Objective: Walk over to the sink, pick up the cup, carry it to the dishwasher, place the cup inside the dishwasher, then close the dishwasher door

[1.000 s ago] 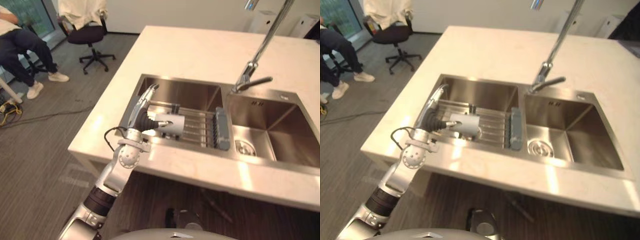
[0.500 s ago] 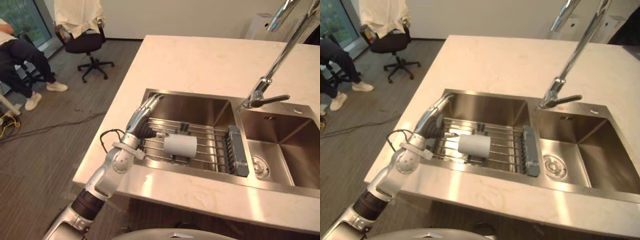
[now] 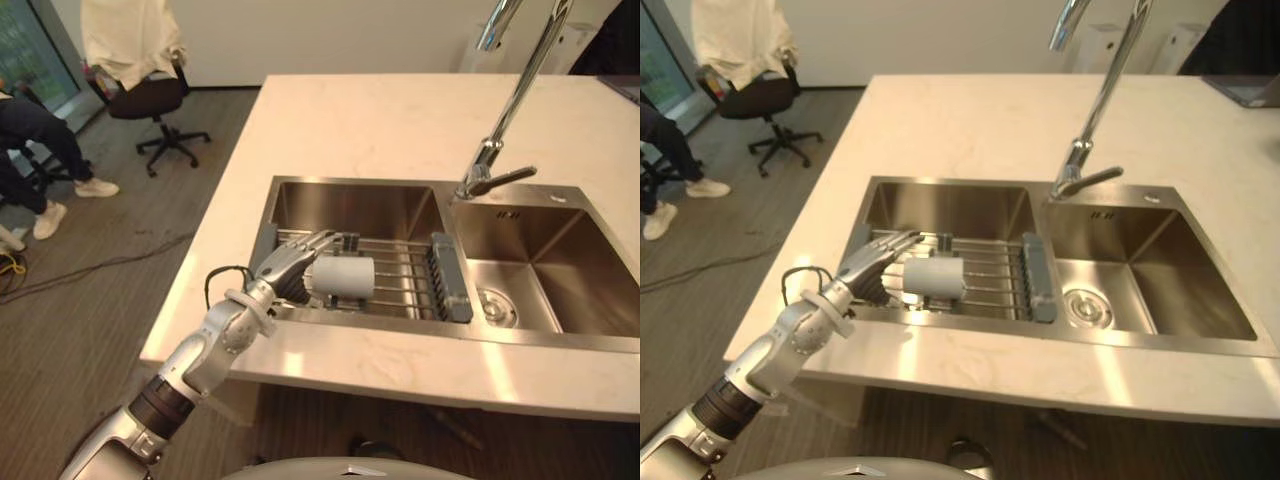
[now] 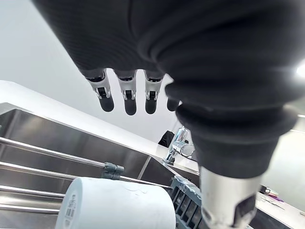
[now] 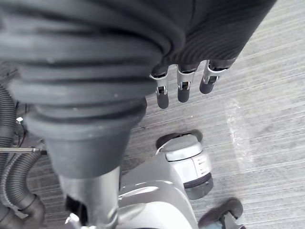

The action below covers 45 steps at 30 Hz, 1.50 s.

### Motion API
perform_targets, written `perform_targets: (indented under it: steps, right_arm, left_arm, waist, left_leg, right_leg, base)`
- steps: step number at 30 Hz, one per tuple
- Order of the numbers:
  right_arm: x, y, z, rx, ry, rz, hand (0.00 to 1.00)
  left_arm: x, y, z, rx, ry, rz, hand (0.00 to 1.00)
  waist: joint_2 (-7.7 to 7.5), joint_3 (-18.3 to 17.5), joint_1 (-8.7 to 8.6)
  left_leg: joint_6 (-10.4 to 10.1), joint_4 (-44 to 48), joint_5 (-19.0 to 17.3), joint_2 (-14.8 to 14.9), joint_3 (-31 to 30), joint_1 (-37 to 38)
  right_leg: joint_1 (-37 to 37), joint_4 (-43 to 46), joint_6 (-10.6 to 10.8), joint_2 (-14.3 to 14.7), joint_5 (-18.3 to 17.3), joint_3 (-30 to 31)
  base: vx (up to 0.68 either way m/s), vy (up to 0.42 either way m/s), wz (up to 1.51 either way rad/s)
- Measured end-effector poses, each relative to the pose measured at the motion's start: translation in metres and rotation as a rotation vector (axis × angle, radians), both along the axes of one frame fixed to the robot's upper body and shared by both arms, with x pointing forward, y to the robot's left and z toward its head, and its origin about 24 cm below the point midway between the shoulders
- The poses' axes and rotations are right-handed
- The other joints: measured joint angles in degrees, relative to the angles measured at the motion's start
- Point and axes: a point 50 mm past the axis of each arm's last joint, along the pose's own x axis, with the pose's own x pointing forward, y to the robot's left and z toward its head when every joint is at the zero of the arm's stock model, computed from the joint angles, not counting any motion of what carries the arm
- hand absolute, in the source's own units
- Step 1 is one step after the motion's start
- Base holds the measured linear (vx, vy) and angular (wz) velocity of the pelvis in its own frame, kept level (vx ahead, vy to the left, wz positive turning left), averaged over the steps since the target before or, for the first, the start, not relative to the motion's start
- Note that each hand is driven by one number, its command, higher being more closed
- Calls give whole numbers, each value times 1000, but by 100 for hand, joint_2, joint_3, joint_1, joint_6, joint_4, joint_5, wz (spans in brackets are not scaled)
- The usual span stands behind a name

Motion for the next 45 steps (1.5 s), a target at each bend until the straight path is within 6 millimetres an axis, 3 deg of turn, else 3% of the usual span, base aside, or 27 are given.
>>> perform_targets:
  steps: [9, 17, 22, 32, 45]
  right_arm:
    - [10, 6, 1, 19, 2, 16, 0]
    - [10, 7, 0, 21, -9, 1, 0]
    - [10, 5, 1, 13, -42, -19, 0]
    - [4, 0, 1, 2, -63, -104, 0]
    - [-3, -1, 0, -1, -72, -187, 0]
  left_arm:
    - [9, -13, 7, 34, -22, -12, 0]
    - [12, -19, -9, 98, 31, -1, 0]
    - [16, -12, -33, 195, 112, 43, 0]
    - [23, 0, -44, 217, 137, 161, 0]
    - [33, 13, -58, 223, 183, 306, 0]
  waist:
    - [-106, 49, -166]
    - [-110, 53, -275]
    - [-74, 70, -349]
    - [157, 98, -440]
    - [227, 163, -566]
  left_leg:
    - [-1, 520, -391, 58, 469, -17]
    - [22, 914, -731, 117, 705, -102]
    - [50, 1069, -799, 106, 730, -99]
    - [45, 1054, -823, 87, 741, -70]
    - [26, 753, -744, 32, 830, 198]
  right_leg:
    - [-50, -20, -31, 40, 88, 483]
    - [-71, -20, 15, 39, 102, 749]
    - [-82, -23, 38, 11, 110, 765]
    - [-43, -118, 58, -4, 138, 740]
    - [162, -342, 65, 2, 177, 742]
  base:
    - [73, 27, -28]
    - [-16, 23, -16]
    - [6, 7, -3]
    - [0, 0, 0]
    - [3, 0, -1]
